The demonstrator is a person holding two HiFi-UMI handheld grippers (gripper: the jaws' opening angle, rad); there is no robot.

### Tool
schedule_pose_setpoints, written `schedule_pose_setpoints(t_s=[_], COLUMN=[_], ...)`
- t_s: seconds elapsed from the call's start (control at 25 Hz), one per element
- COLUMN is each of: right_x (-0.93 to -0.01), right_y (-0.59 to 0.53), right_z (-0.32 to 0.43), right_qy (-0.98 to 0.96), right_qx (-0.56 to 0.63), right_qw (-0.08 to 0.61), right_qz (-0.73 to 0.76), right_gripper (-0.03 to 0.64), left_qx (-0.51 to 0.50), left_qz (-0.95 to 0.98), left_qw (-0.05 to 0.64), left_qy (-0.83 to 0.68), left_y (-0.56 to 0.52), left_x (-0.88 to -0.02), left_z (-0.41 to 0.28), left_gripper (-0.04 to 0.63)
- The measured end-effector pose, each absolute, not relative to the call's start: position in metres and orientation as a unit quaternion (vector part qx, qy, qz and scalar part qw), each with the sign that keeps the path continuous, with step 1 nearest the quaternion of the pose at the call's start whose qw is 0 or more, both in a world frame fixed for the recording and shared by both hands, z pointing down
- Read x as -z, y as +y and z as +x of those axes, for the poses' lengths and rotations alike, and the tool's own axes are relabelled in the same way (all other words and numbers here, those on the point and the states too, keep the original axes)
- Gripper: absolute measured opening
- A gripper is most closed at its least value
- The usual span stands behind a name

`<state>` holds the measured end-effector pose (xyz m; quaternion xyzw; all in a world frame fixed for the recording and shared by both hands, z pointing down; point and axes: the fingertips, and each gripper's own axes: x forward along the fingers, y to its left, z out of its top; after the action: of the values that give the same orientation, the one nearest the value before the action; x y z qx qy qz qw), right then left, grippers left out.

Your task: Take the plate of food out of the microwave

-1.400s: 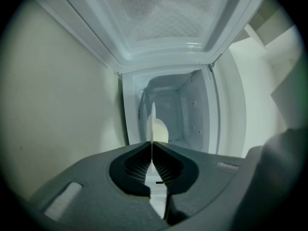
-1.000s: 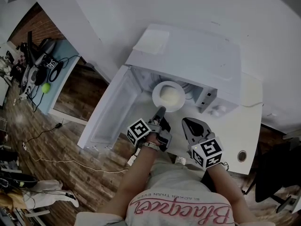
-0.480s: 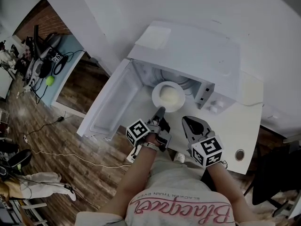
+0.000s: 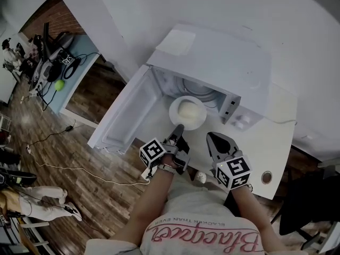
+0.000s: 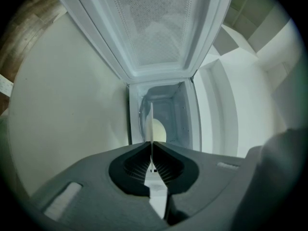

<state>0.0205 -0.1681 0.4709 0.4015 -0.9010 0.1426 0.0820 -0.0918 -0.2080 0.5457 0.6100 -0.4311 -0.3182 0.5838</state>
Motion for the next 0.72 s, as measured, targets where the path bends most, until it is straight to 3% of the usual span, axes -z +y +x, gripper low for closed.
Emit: schedule_pose_setpoints(t_s=[0.72], right_x=[-0.466], right_y=[-0.169], right_z=[0.001], right_qy=[-0.896], right_qx=[-0.150], right_qw=[0.093], right_qz=[0.408], right_gripper=[0.012], left_qx=[0.323], left_qz=[0.616], left_qw=[0.587], left_qy=[-0.414], left_y=[-0.202], left_x=[-0.524], left_z=[-0.112], left_gripper=[0.014])
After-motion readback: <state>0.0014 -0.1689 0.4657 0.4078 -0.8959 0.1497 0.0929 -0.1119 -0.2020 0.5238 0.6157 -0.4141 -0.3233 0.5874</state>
